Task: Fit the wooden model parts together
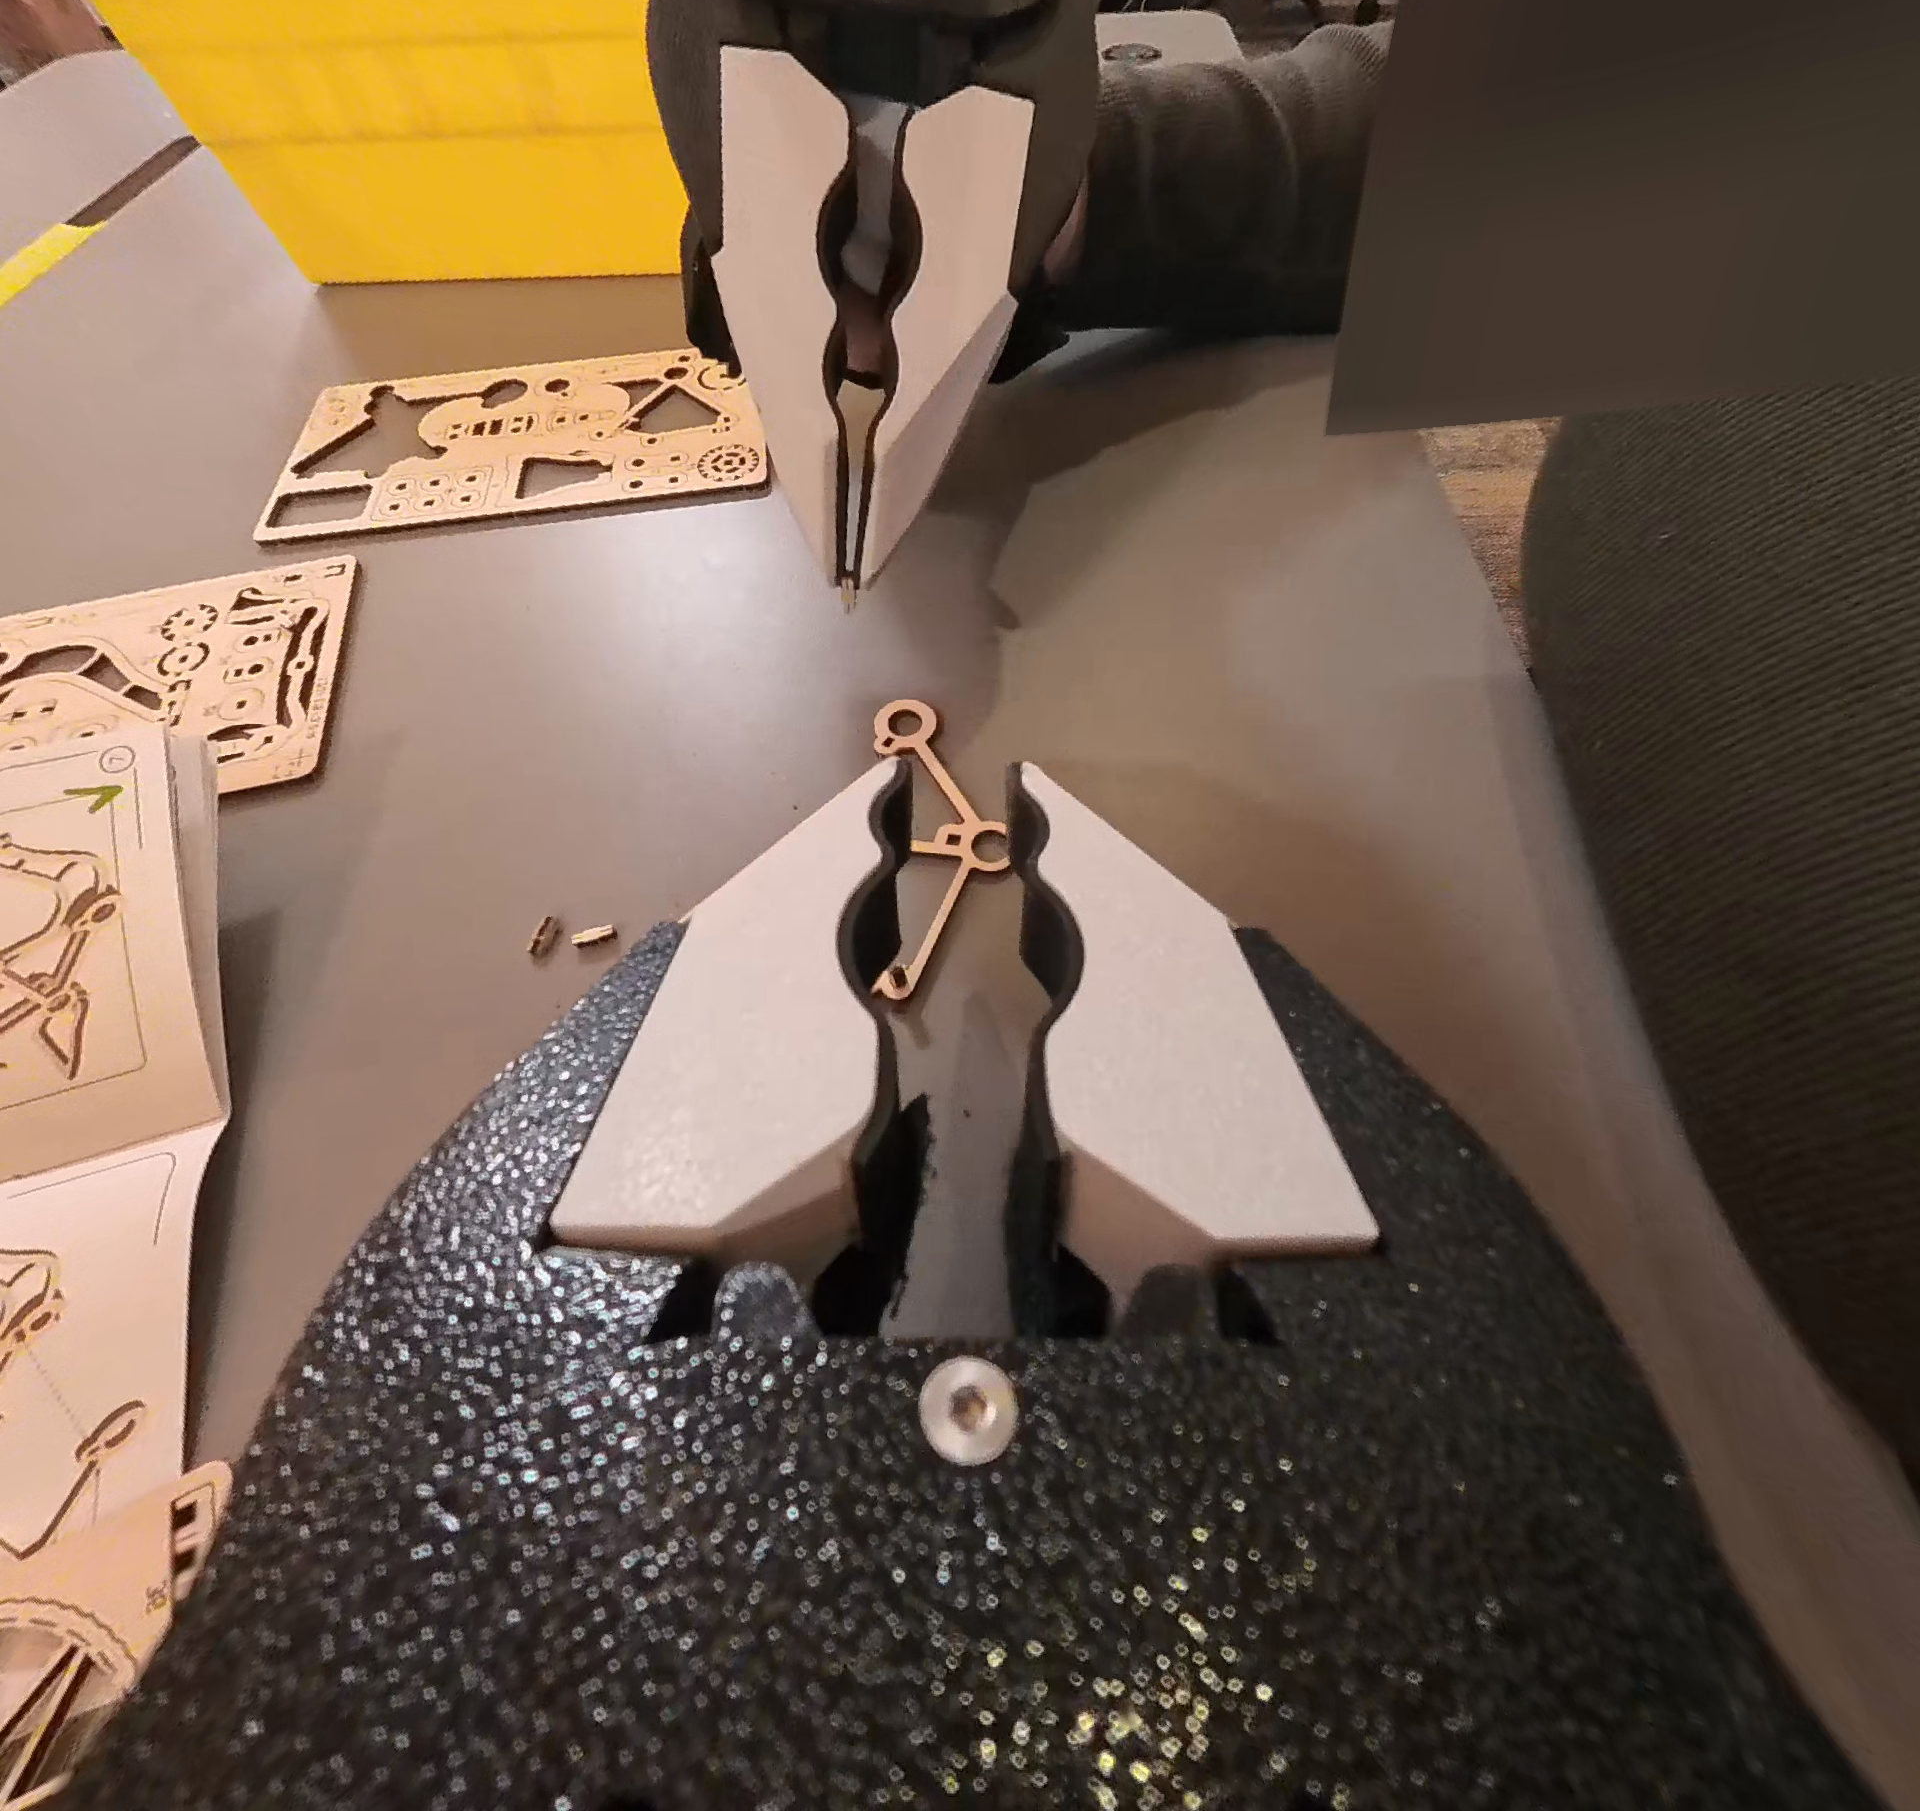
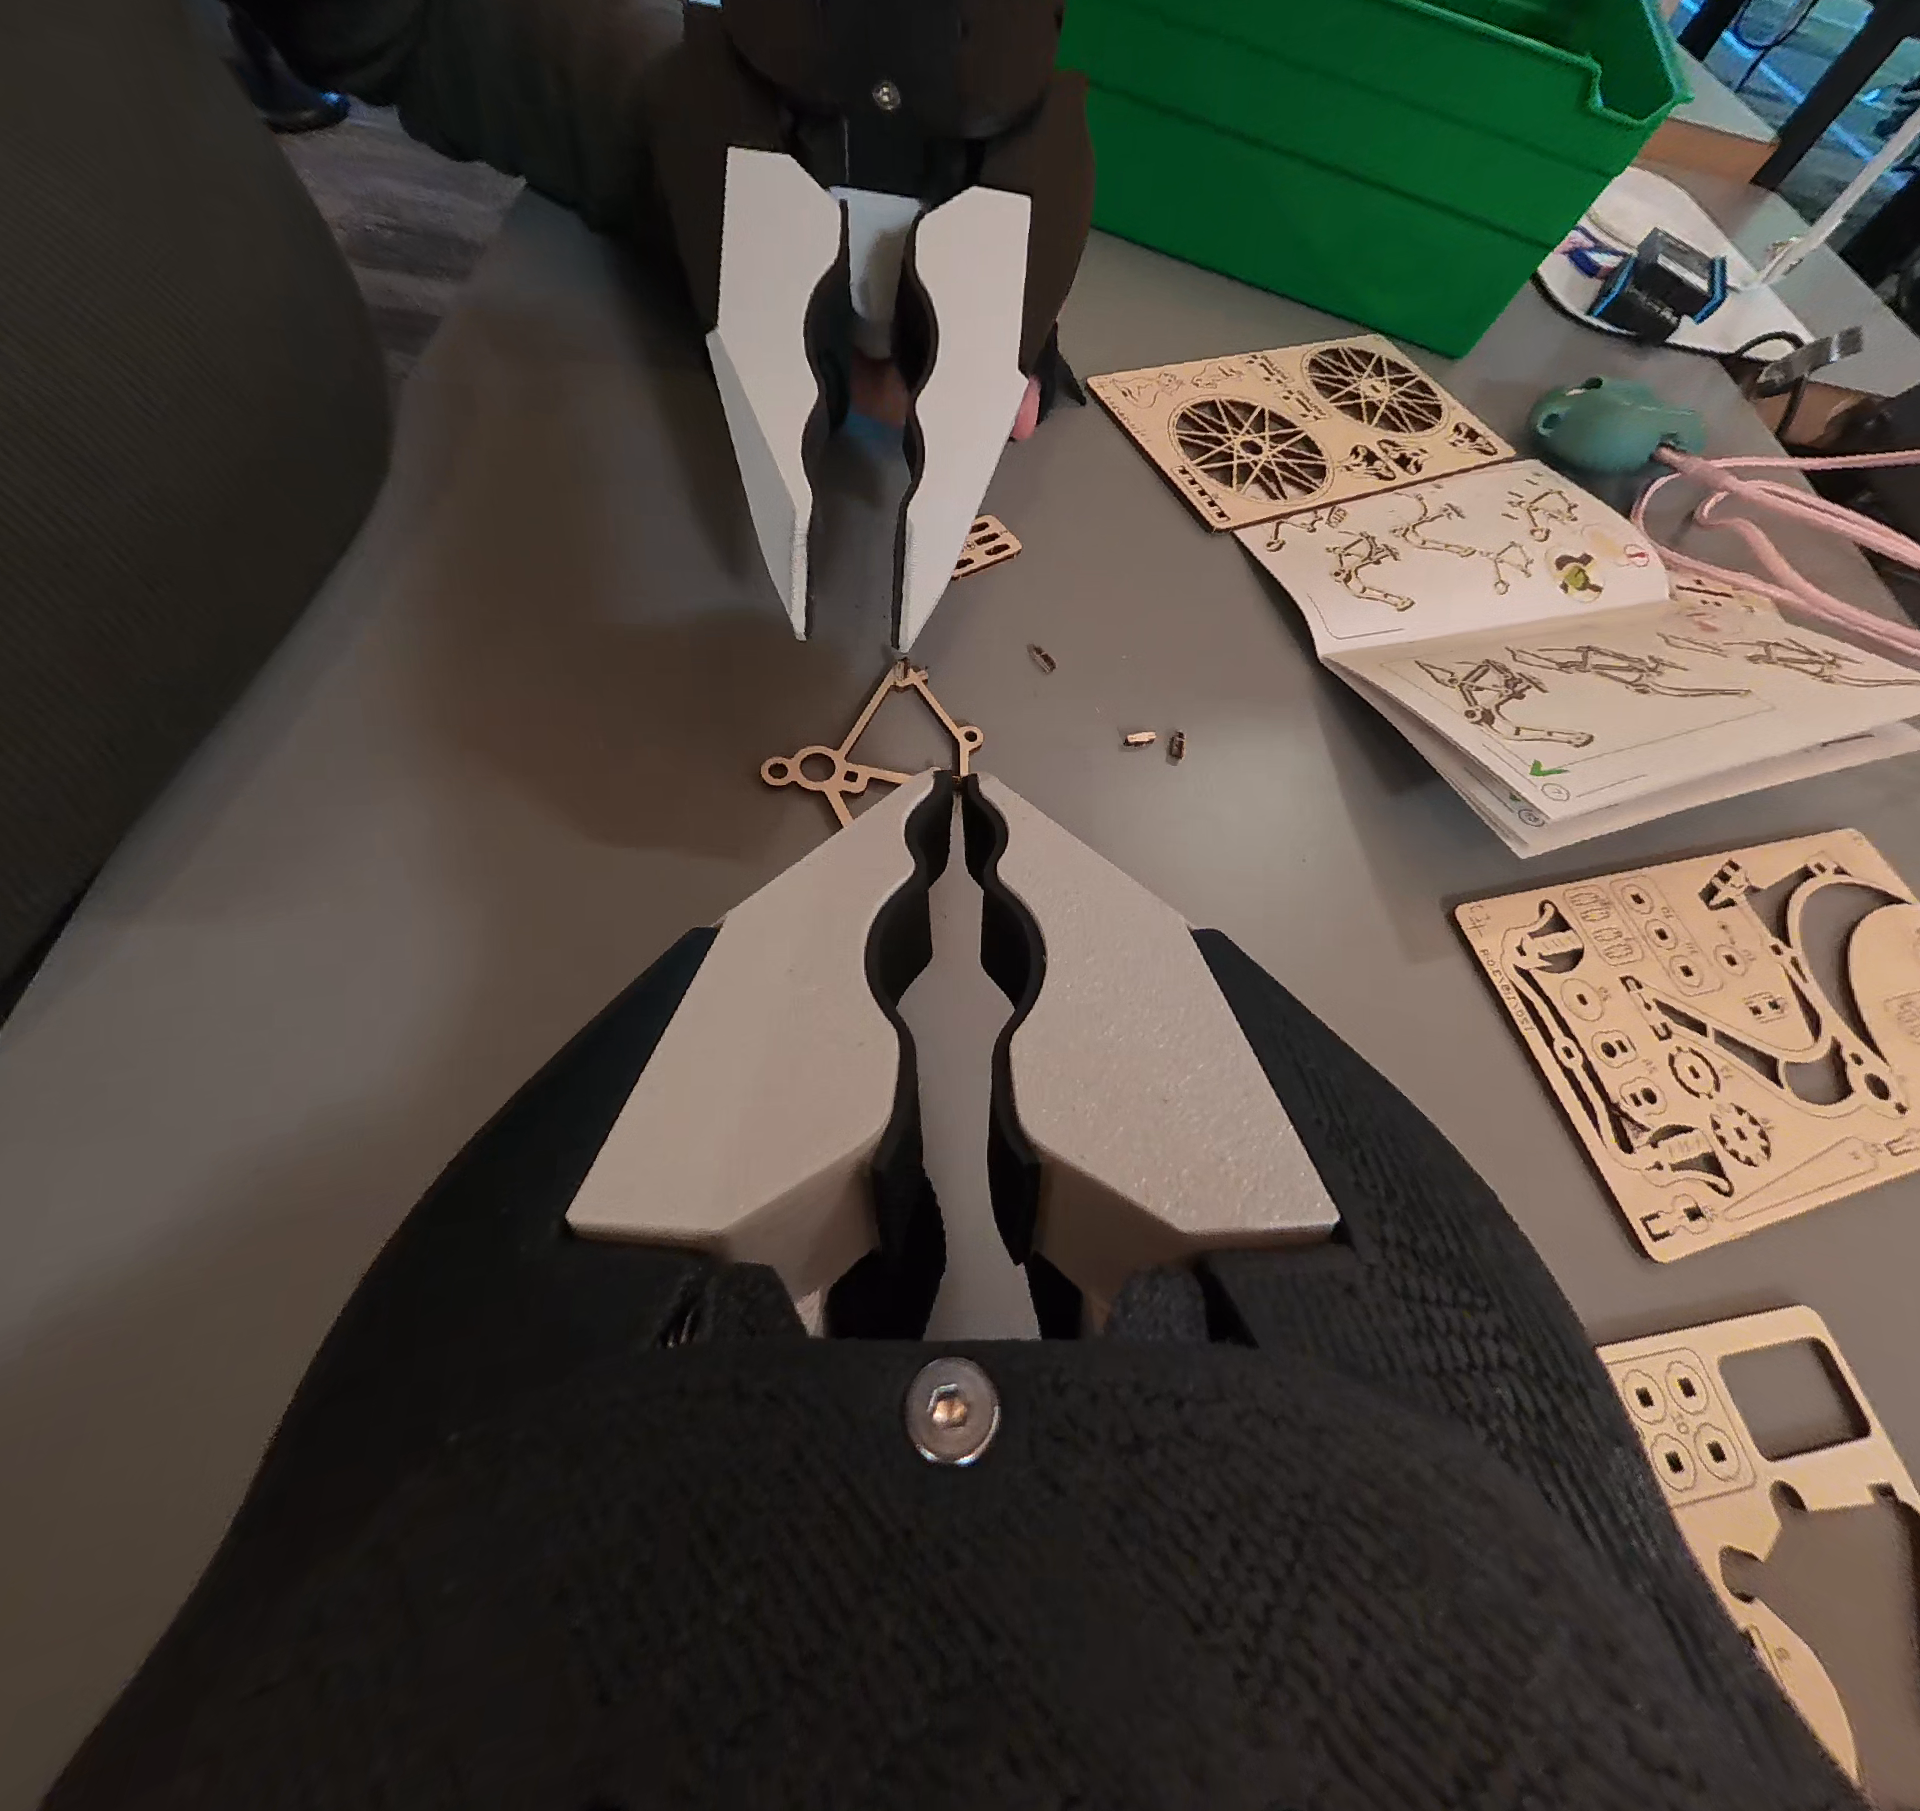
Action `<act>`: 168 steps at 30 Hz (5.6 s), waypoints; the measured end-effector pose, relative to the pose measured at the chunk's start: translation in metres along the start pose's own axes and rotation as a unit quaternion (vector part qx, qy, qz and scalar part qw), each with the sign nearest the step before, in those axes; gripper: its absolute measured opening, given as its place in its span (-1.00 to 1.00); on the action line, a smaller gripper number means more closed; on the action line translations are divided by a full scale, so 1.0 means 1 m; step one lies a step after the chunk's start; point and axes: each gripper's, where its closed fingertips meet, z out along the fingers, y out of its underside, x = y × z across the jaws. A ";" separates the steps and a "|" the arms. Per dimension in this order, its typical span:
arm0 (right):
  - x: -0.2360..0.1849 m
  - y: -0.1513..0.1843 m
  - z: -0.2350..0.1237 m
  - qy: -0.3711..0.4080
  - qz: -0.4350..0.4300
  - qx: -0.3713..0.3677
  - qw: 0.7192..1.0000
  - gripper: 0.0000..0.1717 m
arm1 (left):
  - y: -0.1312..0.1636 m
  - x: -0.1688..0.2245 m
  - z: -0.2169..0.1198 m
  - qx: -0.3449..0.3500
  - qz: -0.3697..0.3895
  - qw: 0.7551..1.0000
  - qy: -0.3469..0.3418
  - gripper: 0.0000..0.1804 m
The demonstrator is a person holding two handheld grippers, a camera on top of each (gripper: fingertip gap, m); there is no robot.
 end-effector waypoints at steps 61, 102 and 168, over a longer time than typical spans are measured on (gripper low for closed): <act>-0.006 -0.066 0.010 0.020 0.157 0.224 0.962 -1.00 | -0.053 -0.010 -0.021 0.158 0.054 0.983 -0.071 -0.94; 0.003 -0.063 0.009 0.040 0.208 0.253 0.944 -1.00 | -0.034 -0.018 -0.014 0.068 0.343 0.907 -0.235 -0.89; -0.043 -0.087 -0.002 -0.054 0.023 0.272 0.960 -0.99 | -0.067 0.029 -0.024 0.244 0.007 0.964 0.105 -1.00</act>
